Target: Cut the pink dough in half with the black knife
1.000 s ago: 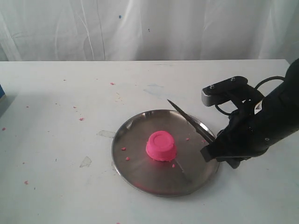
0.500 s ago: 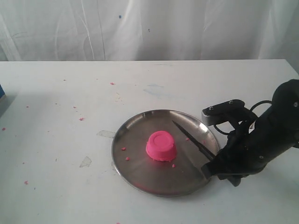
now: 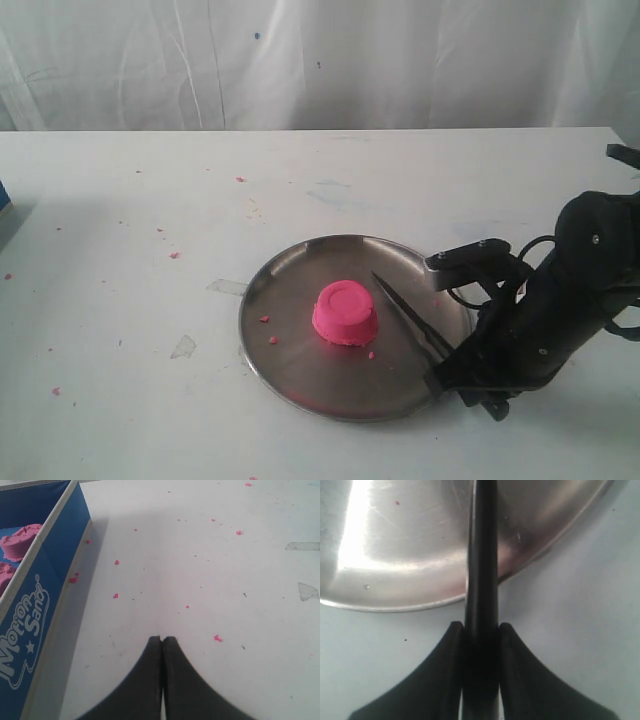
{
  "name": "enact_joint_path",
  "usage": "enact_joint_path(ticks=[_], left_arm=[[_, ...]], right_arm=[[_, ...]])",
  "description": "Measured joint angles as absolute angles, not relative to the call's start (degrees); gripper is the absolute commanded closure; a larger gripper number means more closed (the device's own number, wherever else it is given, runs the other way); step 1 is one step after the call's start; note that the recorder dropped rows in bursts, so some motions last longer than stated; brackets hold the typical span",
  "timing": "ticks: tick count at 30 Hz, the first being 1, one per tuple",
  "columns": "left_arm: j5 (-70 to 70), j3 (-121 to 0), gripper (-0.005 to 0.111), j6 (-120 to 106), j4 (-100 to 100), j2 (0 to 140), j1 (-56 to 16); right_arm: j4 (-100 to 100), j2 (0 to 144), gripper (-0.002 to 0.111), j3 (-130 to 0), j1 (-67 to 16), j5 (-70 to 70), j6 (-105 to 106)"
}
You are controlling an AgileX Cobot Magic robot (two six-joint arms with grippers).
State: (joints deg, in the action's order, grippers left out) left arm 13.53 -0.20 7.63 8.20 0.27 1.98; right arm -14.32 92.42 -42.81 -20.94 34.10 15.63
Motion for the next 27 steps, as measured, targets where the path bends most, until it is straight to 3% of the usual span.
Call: enact_joint_path(ticks=[5, 10, 27], left_arm=[[13.5, -0.2, 0.107, 7.6, 8.2, 0.3, 2.0], [13.5, -0.2, 0.107, 7.6, 8.2, 0.3, 2.0], [13.5, -0.2, 0.107, 7.6, 8.2, 0.3, 2.0]], right_arm=[[-14.5, 92.4, 0.091, -42.8, -20.9, 33.8, 15.5], [-14.5, 92.5, 0.08, -42.8, -20.9, 33.8, 15.5], [-14.6, 92.8, 0.079, -43.5, -20.9, 33.7, 15.1]])
